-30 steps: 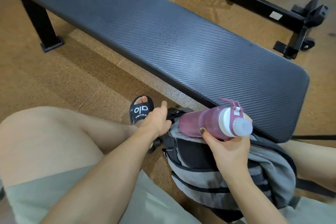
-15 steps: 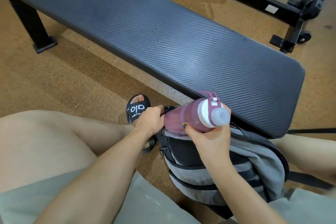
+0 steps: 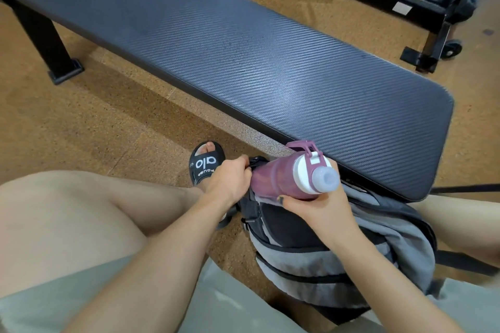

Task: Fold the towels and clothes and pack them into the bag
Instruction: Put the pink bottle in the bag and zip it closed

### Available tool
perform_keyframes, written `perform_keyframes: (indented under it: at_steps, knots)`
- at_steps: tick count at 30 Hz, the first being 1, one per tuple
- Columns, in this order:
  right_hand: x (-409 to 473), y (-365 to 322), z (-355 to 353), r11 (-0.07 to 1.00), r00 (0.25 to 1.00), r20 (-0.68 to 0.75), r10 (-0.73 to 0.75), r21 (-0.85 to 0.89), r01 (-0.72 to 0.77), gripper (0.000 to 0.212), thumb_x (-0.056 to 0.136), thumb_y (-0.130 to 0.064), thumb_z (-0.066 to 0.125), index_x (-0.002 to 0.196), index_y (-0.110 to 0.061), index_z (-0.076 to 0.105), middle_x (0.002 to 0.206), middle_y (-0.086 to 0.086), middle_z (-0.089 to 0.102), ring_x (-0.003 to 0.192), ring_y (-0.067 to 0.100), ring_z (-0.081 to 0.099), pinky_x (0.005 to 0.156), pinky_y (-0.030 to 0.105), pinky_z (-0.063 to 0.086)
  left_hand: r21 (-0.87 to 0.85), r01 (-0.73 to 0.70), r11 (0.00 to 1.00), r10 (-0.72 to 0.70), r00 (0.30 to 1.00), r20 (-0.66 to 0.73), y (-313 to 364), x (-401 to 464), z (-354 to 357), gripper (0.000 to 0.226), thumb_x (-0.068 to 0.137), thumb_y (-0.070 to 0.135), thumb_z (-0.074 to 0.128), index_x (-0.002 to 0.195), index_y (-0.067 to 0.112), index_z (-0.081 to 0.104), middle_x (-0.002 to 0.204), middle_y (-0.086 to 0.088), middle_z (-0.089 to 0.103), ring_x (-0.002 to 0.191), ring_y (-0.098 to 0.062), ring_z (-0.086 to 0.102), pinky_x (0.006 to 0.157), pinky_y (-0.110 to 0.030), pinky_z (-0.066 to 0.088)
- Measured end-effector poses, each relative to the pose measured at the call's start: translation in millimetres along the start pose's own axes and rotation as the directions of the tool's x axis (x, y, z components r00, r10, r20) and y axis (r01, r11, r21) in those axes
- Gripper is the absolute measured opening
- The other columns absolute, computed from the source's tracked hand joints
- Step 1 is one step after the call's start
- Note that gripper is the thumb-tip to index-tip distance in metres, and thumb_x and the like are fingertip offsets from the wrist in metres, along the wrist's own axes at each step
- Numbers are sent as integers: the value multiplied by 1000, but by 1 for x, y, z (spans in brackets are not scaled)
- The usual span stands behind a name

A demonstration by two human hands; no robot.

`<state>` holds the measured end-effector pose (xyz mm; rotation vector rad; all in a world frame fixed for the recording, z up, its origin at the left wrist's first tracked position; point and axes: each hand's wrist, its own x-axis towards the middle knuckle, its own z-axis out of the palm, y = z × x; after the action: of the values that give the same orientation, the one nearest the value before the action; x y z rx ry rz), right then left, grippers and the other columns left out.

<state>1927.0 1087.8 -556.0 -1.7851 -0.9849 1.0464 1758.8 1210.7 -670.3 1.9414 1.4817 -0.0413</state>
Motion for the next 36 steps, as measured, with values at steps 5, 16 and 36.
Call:
perform_keyframes:
  at_steps: [5, 16, 36]
  knots:
    - [-12, -27, -17, 999, 997, -71, -28, -44, 25, 80, 56, -35, 93, 121, -43, 45, 115, -25, 56, 110, 3, 61, 88, 26, 52, 62, -28, 998, 29, 999, -16, 3, 1, 0, 17, 98, 26, 43, 105, 16, 54, 99, -22, 69, 93, -44, 65, 79, -46, 55]
    - [0, -43, -18, 695, 970, 229, 77, -710, 112, 49, 91, -52, 60, 135, -41, 43, 114, -2, 42, 99, 34, 60, 86, 39, 48, 192, -98, 977, 102, 995, -13, -3, -5, -8, 21, 101, 22, 41, 114, 12, 54, 100, -21, 68, 93, -45, 66, 74, -45, 54]
    - [19, -16, 24, 410, 867, 497, 2, -792, 453, 48, 94, -50, 57, 132, -28, 37, 119, 6, 37, 82, 39, 64, 61, 36, 36, 161, -113, 980, 111, 994, 17, -17, -13, -15, 15, 99, 17, 46, 103, 8, 57, 97, -20, 68, 91, -43, 64, 73, -43, 51]
